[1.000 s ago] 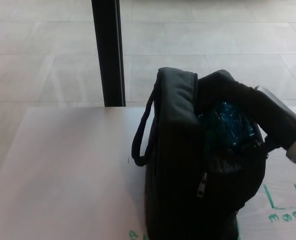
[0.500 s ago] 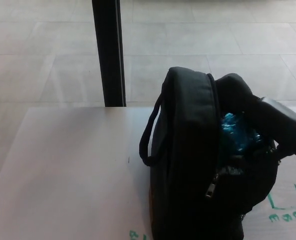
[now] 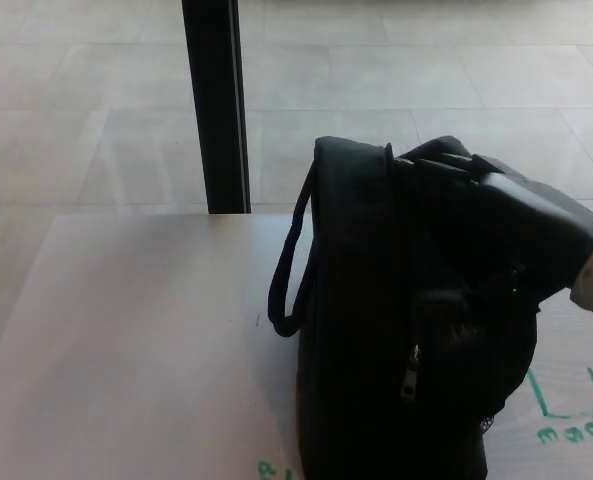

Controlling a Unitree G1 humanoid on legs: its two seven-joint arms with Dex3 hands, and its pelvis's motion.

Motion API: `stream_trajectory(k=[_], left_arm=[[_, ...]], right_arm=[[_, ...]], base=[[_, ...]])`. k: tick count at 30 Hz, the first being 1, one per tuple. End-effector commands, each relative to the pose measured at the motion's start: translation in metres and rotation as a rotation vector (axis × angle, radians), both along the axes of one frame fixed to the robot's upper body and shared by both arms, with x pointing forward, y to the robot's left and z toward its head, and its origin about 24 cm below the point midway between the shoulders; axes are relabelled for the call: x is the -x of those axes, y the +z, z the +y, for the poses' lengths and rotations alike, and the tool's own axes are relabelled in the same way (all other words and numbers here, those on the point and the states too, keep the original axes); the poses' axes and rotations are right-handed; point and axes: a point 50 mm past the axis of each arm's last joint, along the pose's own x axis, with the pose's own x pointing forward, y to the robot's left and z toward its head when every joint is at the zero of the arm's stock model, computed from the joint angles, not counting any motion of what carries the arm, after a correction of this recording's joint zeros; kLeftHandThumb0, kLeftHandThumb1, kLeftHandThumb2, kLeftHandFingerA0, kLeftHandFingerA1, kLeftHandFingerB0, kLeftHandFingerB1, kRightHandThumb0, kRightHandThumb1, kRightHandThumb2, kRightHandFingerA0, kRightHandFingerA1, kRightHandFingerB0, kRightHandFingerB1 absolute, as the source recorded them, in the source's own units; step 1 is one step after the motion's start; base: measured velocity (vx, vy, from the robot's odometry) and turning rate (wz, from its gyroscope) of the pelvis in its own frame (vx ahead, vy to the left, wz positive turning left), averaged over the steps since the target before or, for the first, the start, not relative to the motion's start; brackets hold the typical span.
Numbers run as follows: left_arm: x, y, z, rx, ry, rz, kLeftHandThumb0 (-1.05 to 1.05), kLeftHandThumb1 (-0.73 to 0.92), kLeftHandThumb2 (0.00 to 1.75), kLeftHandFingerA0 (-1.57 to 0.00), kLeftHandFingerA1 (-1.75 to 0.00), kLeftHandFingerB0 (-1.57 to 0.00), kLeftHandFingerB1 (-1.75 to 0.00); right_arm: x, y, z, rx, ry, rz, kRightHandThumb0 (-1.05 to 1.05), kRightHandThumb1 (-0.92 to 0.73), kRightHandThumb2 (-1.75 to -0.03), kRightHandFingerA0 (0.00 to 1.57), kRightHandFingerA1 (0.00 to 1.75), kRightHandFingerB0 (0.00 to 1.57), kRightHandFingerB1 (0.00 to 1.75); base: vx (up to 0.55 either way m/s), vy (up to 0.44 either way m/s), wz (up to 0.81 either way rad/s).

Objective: The robot uses its right hand to pick up the cube kept on the middle of the desk and put it inside the bag next to it

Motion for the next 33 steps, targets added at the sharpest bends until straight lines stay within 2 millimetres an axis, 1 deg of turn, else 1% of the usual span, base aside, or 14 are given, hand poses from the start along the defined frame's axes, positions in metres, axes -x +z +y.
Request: stream_trajectory(k=[1, 5, 7, 8, 10, 14, 17, 18, 19, 22, 25, 26, 27, 33], left_arm=[[0.004, 0.002, 0.005, -0.004, 0.012, -0.008, -0.41, 0.4, 1.0, -0.03, -0.53, 0.0, -0.5], [0.004, 0.002, 0.006, -0.001, 0.009, -0.01, -0.41, 0.37, 0.98, -0.03, -0.53, 0.0, -0.5], [0.003, 0.002, 0.007, -0.03, 0.005, -0.002, -0.74, 0.63, 0.58, -0.18, -0.5, -0.13, -0.37], [0.003, 0.003, 0.006, -0.013, 0.019, -0.008, -0.41, 0.37, 0.98, -0.03, -0.53, 0.0, -0.5], [0.003, 0.003, 0.006, -0.003, 0.026, -0.008, -0.41, 0.38, 0.98, -0.03, -0.53, 0.0, -0.5], [0.0, 0.005, 0.005, -0.008, 0.015, -0.015, -0.41, 0.42, 1.01, -0.02, -0.53, 0.0, -0.5], [0.0, 0.005, 0.005, -0.002, 0.023, -0.014, -0.4, 0.43, 1.01, -0.03, -0.53, 0.0, -0.5], [0.0, 0.005, 0.006, -0.013, 0.021, -0.009, -0.69, 0.66, 0.59, -0.16, -0.51, -0.12, -0.37], [-0.001, 0.006, 0.006, -0.01, 0.03, -0.017, -0.4, 0.42, 1.01, -0.03, -0.53, -0.01, -0.5], [-0.002, 0.005, 0.006, -0.008, 0.028, -0.012, -0.41, 0.38, 0.98, -0.03, -0.53, -0.01, -0.5], [-0.001, 0.005, 0.005, -0.021, 0.023, -0.01, -0.72, 0.64, 0.58, -0.18, -0.51, -0.12, -0.37], [0.0, 0.005, 0.005, -0.017, 0.025, -0.01, -0.7, 0.65, 0.59, -0.17, -0.51, -0.12, -0.38], [0.001, 0.004, 0.004, -0.02, 0.019, -0.007, -0.4, 0.41, 1.01, -0.03, -0.53, -0.01, -0.5], [0.005, 0.001, 0.005, -0.002, 0.018, -0.001, -0.41, 0.42, 1.0, -0.03, -0.53, 0.0, -0.5]], right_arm=[[-0.003, 0.015, 0.0, 0.009, -0.045, -0.048, -0.91, -0.57, -0.72, 0.0, 0.0, 0.0, 0.0], [-0.013, 0.044, -0.01, 0.024, -0.085, -0.075, -0.94, -0.54, -0.88, 0.0, 0.08, 0.06, 0.09], [-0.016, 0.059, -0.016, 0.05, -0.108, -0.093, -0.86, -0.51, -0.86, 0.0, 0.11, 0.11, 0.31], [-0.019, 0.072, -0.022, 0.056, -0.122, -0.09, -0.71, -0.58, -0.58, 0.0, 0.36, 0.29, 0.34], [-0.02, 0.083, -0.03, 0.07, -0.126, -0.085, -0.73, -0.47, -0.84, 0.04, 0.4, 0.34, 0.5], [-0.018, 0.109, -0.054, 0.125, -0.165, -0.06, -0.46, -0.57, -0.58, 0.44, 0.46, 0.67, 0.43], [-0.015, 0.118, -0.068, 0.13, -0.157, -0.011, -0.42, -0.57, -0.57, 0.53, 0.5, 0.64, 0.45], [-0.013, 0.122, -0.074, 0.128, -0.169, 0.014, -0.44, -0.56, -0.57, 0.5, 0.48, 0.61, 0.45], [-0.011, 0.127, -0.078, 0.119, -0.183, 0.017, -0.47, -0.56, -0.57, 0.47, 0.5, 0.58, 0.44], [0.007, 0.139, -0.105, 0.074, -0.244, -0.011, -0.55, -0.6, -0.58, 0.42, 0.49, 0.45, 0.39], [0.019, 0.137, -0.121, -0.023, -0.249, -0.035, -0.53, -0.59, -0.58, 0.44, 0.51, 0.43, 0.39], [0.028, 0.134, -0.13, -0.079, -0.269, -0.03, -0.5, -0.59, -0.57, 0.44, 0.51, 0.42, 0.38], [0.034, 0.131, -0.137, -0.107, -0.287, -0.037, -0.48, -0.6, -0.57, 0.43, 0.51, 0.4, 0.38], [0.077, 0.073, -0.209, -0.404, -0.571, -0.05, -0.47, -0.64, -0.59, 0.39, 0.5, 0.33, 0.34]], base=[[0.0, 0.0, 0.0], [0.0, 0.0, 0.0], [0.0, 0.0, 0.0], [0.0, 0.0, 0.0], [0.0, 0.0, 0.0], [0.0, 0.0, 0.0], [0.0, 0.0, 0.0], [0.0, 0.0, 0.0], [0.0, 0.0, 0.0], [0.0, 0.0, 0.0], [0.0, 0.0, 0.0], [0.0, 0.0, 0.0], [0.0, 0.0, 0.0], [0.0, 0.0, 0.0]])
